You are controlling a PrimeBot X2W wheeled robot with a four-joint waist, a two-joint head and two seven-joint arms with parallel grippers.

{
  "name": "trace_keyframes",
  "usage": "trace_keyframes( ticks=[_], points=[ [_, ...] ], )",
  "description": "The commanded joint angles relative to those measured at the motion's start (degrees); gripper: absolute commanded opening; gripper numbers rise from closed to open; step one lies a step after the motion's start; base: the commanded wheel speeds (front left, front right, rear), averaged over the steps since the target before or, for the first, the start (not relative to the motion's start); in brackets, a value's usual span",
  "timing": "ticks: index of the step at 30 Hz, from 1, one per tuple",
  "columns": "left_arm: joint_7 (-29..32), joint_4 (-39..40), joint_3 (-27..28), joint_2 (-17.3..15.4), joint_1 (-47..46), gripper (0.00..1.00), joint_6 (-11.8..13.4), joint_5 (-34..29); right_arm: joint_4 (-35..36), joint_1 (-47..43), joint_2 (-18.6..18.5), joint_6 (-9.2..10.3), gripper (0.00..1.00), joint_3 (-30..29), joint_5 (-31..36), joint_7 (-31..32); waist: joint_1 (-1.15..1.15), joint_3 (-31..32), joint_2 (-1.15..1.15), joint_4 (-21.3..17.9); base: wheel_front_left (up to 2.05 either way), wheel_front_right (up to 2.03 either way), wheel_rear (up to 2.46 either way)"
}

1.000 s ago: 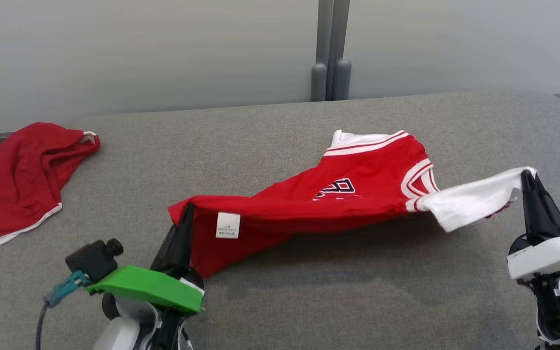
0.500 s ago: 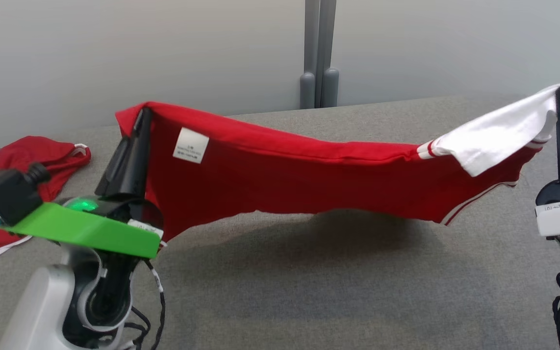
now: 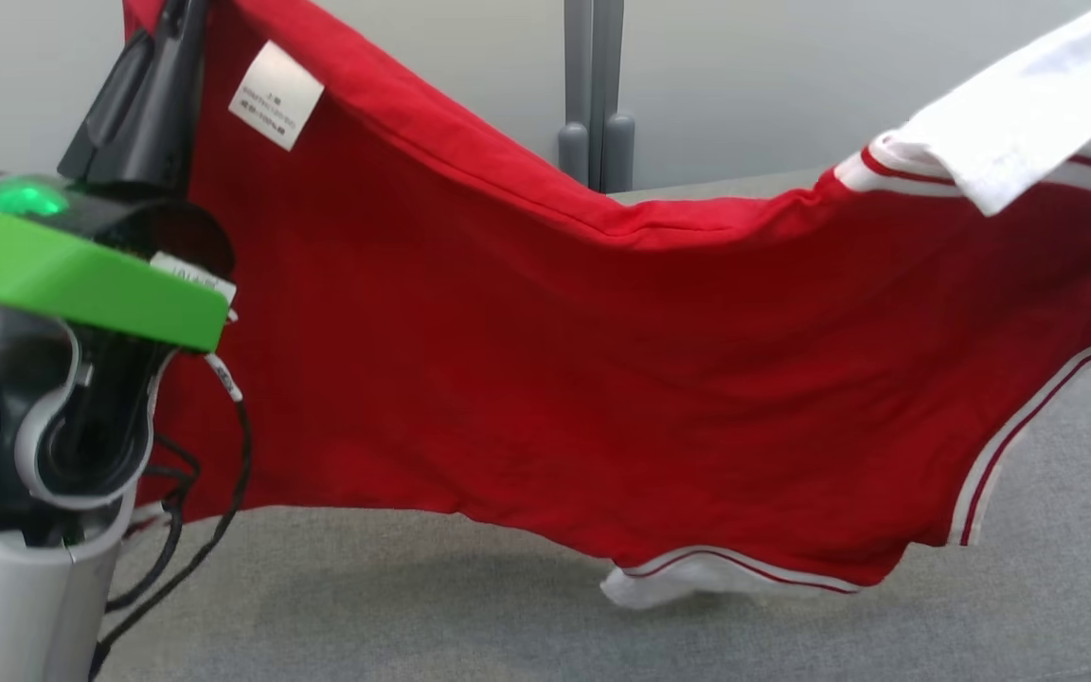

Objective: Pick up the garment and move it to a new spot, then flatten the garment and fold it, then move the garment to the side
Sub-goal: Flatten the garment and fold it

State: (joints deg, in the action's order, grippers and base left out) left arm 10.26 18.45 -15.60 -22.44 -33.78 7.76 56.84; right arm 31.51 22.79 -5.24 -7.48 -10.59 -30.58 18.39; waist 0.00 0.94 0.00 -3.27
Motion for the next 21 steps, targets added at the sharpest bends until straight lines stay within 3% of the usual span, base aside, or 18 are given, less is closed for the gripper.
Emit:
trace_keyframes(
  ticks=[1,8,13,16,21],
  points=[
    [0.93,-1.43,-0.40,-0.48,-1.86,0.00,0.18,-0.38,-1.17,2.06,0.02,-0.02,0.00,0.82,-0.05,0.62,0.00,-1.19,0.00,-0.43,0.00,0.00,0.00],
    [4.33,-10.45,-1.19,-1.68,-10.80,0.00,-0.26,-1.65,-8.59,12.61,-0.67,-0.02,0.00,4.12,2.03,-0.28,0.00,-7.46,0.00,-1.66,0.00,0.00,0.00],
    [6.42,-22.43,-2.18,-3.13,-23.11,0.00,-0.63,-5.40,-22.22,28.56,0.06,-0.02,0.00,6.14,4.37,-4.32,0.00,-14.52,0.00,-3.99,0.00,0.00,0.00],
    [5.53,-31.33,-3.25,-3.58,-31.75,0.00,-0.91,-9.41,-33.61,40.25,0.77,-0.02,0.00,7.04,7.75,-10.10,0.00,-18.30,0.00,-5.87,0.00,0.00,0.00],
    [-4.06,-44.31,-3.67,-2.21,-44.25,0.00,-1.63,-15.90,-50.78,55.87,2.07,-0.02,0.00,5.99,11.73,-23.23,0.00,-22.53,0.00,-9.20,0.00,0.00,0.00]
  ],
)
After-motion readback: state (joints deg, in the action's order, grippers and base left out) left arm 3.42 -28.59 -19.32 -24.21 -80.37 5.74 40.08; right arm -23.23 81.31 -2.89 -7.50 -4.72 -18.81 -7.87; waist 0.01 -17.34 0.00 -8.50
